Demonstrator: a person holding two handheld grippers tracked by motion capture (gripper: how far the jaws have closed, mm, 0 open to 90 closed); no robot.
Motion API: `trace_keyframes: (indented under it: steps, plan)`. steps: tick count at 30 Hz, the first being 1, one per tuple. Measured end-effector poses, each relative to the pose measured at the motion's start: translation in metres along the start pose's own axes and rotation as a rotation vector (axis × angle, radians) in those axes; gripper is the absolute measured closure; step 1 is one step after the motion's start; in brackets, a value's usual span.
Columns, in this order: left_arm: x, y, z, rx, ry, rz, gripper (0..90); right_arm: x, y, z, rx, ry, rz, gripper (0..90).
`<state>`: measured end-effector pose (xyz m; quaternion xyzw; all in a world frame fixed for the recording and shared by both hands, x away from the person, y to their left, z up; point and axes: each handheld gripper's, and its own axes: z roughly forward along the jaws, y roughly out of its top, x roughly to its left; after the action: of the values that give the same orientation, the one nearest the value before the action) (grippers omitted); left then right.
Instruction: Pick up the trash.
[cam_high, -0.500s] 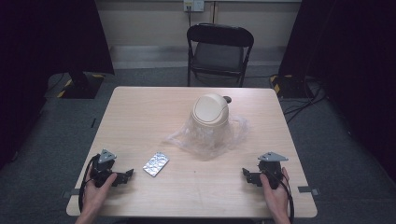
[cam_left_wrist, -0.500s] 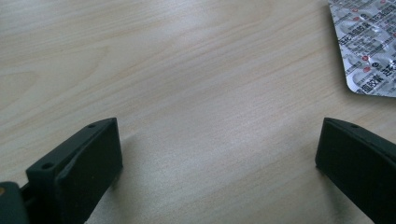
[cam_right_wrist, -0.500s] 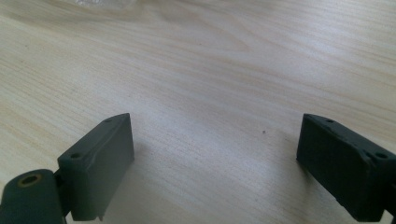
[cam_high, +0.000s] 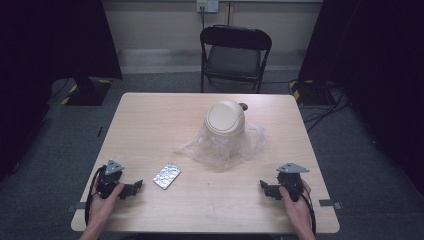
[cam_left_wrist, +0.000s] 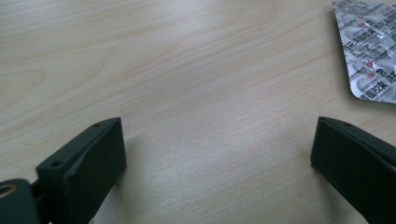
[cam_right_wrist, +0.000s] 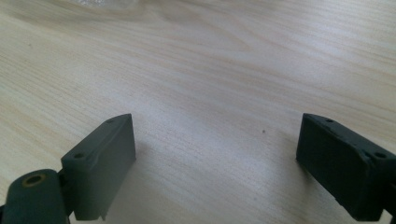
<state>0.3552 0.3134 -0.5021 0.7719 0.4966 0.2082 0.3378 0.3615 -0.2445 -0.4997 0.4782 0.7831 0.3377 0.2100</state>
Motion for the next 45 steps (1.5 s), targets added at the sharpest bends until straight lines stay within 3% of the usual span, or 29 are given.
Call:
trace_keyframes:
  steps: [2,3,4,5,6,13,14,17,18,21,26,29,32,38,43,45]
  plan:
    - [0.001,0.001,-0.003,-0.006,-0.002,-0.008,16.2,0.000,0.000,0.000,0.000,0.000,0.000,10.7]
    - [0.002,0.002,-0.004,-0.013,-0.039,-0.020,17.6,0.000,0.000,0.000,0.000,0.000,0.000,10.7]
    - [0.001,0.003,-0.004,-0.018,-0.041,-0.009,14.7,0.000,0.000,0.000,0.000,0.000,0.000,10.7]
    - [0.001,0.003,-0.004,-0.018,-0.041,-0.009,17.8,0.000,0.000,0.000,0.000,0.000,0.000,10.7]
    - [-0.001,0.004,-0.005,-0.034,-0.071,0.006,18.6,0.000,0.000,0.000,0.000,0.000,0.000,10.7]
    - [-0.008,0.014,-0.010,-0.032,-0.119,0.041,17.4,0.000,0.000,0.000,0.000,0.000,0.000,10.7]
    - [-0.012,0.019,-0.011,-0.035,-0.148,0.043,17.5,0.000,0.000,0.000,0.000,0.000,0.000,10.7]
    - [-0.015,0.025,-0.013,-0.057,-0.163,0.058,17.7,0.000,0.000,0.000,0.000,-0.002,-0.002,10.7]
    - [-0.018,0.029,-0.013,-0.079,-0.185,0.050,18.6,0.000,0.000,0.000,0.000,-0.002,-0.001,10.7]
    - [-0.029,0.043,-0.012,-0.115,-0.220,0.083,18.6,0.000,0.000,0.000,0.000,-0.002,-0.001,10.7]
    - [-0.043,0.056,-0.010,-0.140,-0.241,0.105,17.8,0.000,0.000,0.000,0.001,-0.002,-0.001,10.6]
    - [-0.053,0.067,-0.006,-0.162,-0.290,0.130,16.1,0.000,0.000,0.000,0.001,-0.002,-0.001,10.7]
    - [-0.063,0.078,-0.003,-0.172,-0.312,0.170,16.0,0.000,0.000,0.000,0.001,-0.002,0.000,10.6]
    - [-0.082,0.104,0.005,-0.198,-0.375,0.210,16.2,0.000,0.000,0.000,0.001,-0.002,-0.001,10.6]
    - [-0.095,0.117,0.011,-0.219,-0.389,0.231,16.3,0.000,0.000,0.000,0.000,-0.002,-0.001,10.6]
    - [-0.102,0.126,0.013,-0.210,-0.396,0.261,16.3,0.000,0.000,0.000,0.001,-0.002,-0.001,10.7]
